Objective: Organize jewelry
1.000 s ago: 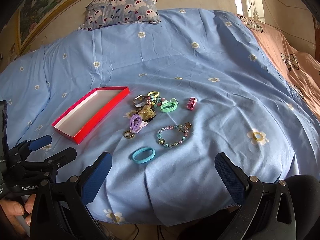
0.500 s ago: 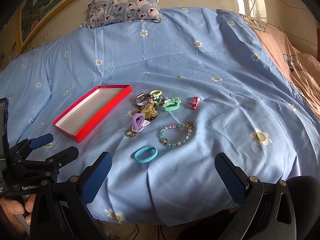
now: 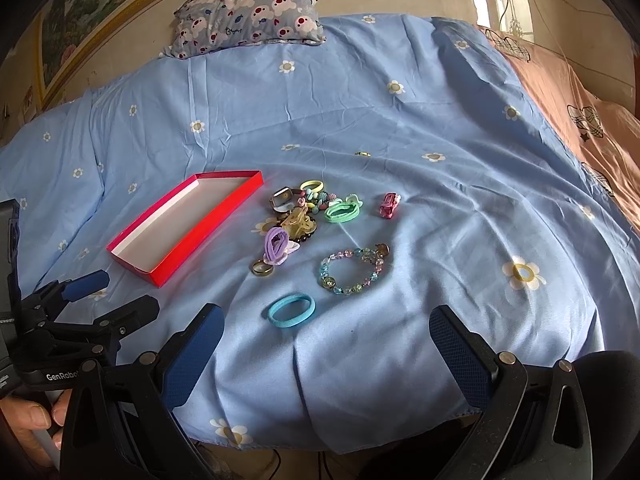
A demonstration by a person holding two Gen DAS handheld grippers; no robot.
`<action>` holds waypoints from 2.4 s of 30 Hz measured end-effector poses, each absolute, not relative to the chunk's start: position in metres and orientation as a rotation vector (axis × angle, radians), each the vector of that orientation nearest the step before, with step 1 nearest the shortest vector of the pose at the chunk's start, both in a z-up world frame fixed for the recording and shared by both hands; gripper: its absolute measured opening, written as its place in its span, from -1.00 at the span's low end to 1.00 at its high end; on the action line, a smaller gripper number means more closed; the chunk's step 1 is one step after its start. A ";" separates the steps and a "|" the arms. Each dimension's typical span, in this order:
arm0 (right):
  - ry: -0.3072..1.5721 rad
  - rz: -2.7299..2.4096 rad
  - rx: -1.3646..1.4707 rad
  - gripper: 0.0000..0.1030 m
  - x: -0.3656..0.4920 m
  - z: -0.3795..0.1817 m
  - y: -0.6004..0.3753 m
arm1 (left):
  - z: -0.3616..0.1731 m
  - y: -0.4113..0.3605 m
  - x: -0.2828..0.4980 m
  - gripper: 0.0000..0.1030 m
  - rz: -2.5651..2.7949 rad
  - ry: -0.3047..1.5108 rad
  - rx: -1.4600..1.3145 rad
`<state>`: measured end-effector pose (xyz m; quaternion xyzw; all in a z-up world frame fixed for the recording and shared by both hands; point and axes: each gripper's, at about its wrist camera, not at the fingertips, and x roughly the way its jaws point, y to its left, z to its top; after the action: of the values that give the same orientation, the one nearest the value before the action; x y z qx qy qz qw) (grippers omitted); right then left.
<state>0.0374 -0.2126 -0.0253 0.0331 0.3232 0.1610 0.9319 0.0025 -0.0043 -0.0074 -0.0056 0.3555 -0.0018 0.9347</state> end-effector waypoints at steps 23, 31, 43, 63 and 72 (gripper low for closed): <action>0.673 0.333 0.079 0.96 0.046 -0.033 -0.217 | -0.017 -0.002 0.017 1.00 -0.020 0.786 -0.034; 0.700 0.336 0.100 0.45 0.065 -0.036 -0.225 | -0.012 0.000 0.038 0.95 -0.070 0.803 -0.063; 0.784 0.342 0.158 0.13 0.100 -0.051 -0.237 | -0.022 -0.031 0.070 0.61 -0.218 0.874 -0.055; 0.905 0.365 0.150 -0.20 0.148 -0.077 -0.226 | -0.058 -0.067 0.095 -0.60 -0.365 0.968 0.043; 0.887 0.318 0.053 -0.80 0.153 -0.081 -0.219 | -0.055 -0.052 0.097 -0.94 -0.411 0.972 -0.039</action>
<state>0.1527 -0.2189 -0.0812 0.0255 0.4273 0.1534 0.8906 0.0973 -0.0523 -0.0549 -0.0186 0.4637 -0.1961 0.8638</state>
